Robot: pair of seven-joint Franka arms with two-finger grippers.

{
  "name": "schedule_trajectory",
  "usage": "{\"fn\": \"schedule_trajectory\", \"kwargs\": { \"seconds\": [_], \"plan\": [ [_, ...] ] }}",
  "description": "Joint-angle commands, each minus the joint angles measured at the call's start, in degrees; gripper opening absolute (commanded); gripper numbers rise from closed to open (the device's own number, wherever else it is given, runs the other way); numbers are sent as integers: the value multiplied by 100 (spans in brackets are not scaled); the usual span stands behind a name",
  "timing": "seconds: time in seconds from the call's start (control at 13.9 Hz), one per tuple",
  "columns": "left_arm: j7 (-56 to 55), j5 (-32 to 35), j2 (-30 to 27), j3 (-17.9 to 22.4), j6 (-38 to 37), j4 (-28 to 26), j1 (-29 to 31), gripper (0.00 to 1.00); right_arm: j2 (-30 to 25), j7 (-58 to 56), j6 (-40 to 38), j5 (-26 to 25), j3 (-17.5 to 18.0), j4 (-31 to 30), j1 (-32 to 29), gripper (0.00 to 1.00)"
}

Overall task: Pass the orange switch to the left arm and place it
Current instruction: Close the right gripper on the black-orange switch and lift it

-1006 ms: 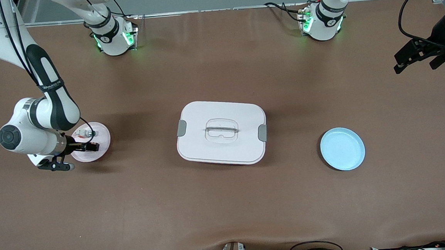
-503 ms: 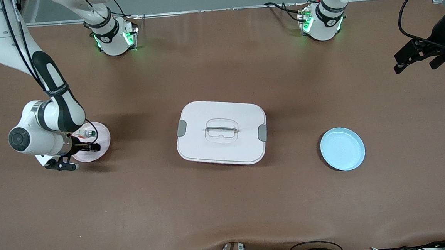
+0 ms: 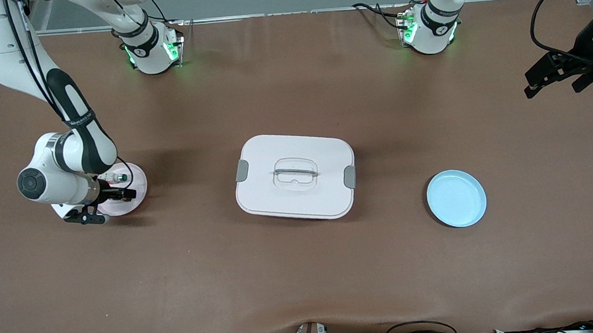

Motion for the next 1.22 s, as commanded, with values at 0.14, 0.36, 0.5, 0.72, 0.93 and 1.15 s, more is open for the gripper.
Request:
{"fn": "schedule_trajectory", "kwargs": {
  "seconds": [0.14, 0.36, 0.5, 0.72, 0.93, 1.15],
  "plan": [
    [60, -111, -32, -54, -91, 84, 21, 100, -40, -73, 45, -101, 72, -59, -204, 100],
    [8, -119, -41, -168, -100, 110, -14, 100, -40, -179, 2, -101, 72, -50, -213, 94],
    [-19, -111, -41, -282, -100, 171, -14, 100, -40, -179, 1, -101, 72, -32, -213, 72],
    [-19, -111, -41, -327, -100, 233, -6, 100, -40, -153, -16, -92, 72, -24, -213, 32],
    [-10, -111, -32, -318, -100, 233, 21, 100, -58, -82, -112, -31, 81, 20, -230, 0],
    [-10, -111, -32, -318, -100, 233, 21, 100, -137, -3, -980, 310, 90, 423, -195, 0]
  ]
}}
